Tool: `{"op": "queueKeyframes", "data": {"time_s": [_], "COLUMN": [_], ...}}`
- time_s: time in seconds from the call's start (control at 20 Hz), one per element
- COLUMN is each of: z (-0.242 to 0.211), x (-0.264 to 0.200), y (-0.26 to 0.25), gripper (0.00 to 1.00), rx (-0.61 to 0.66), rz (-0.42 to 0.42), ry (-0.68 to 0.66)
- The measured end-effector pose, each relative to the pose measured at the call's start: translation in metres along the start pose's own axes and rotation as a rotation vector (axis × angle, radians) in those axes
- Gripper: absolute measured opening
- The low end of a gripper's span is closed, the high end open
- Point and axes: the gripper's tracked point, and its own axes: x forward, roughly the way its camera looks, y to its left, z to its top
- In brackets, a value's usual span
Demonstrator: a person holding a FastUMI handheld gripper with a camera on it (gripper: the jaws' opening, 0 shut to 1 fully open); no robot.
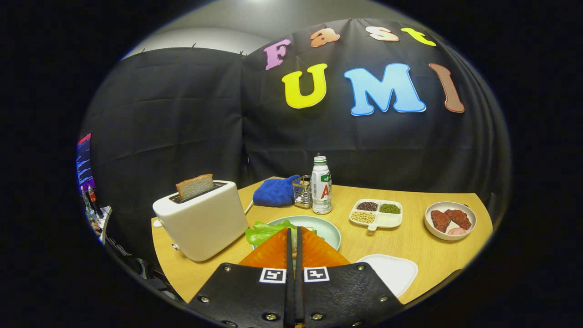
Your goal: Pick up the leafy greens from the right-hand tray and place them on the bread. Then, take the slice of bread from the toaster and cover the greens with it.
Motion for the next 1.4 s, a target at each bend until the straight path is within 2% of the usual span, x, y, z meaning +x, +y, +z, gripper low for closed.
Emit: {"op": "queueKeyframes", "data": {"time_s": [0.15,0.3,0.4,0.65,0.95,1.1,1.2,1.25,1.4], "z": [-0.007,-0.007,-0.013,-0.052,-0.064,-0.068,-0.073,-0.075,-0.078], "x": [0.024,0.047,0.06,0.087,0.087,0.085,0.085,0.084,0.08], "y": [-0.012,-0.008,-0.011,-0.001,-0.005,-0.017,-0.011,-0.006,-0.01], "gripper": [0.0,0.0,0.0,0.0,0.01,0.0,0.02,0.06,0.06], "rx": [-0.009,0.023,-0.003,0.002,-0.017,-0.001,0.04,0.051,-0.006], "rz": [-0.053,-0.049,-0.07,-0.044,-0.064,-0.111,-0.082,-0.063,-0.093], "ry": [0.021,0.016,0.024,0.125,0.157,0.17,0.182,0.192,0.195]}}
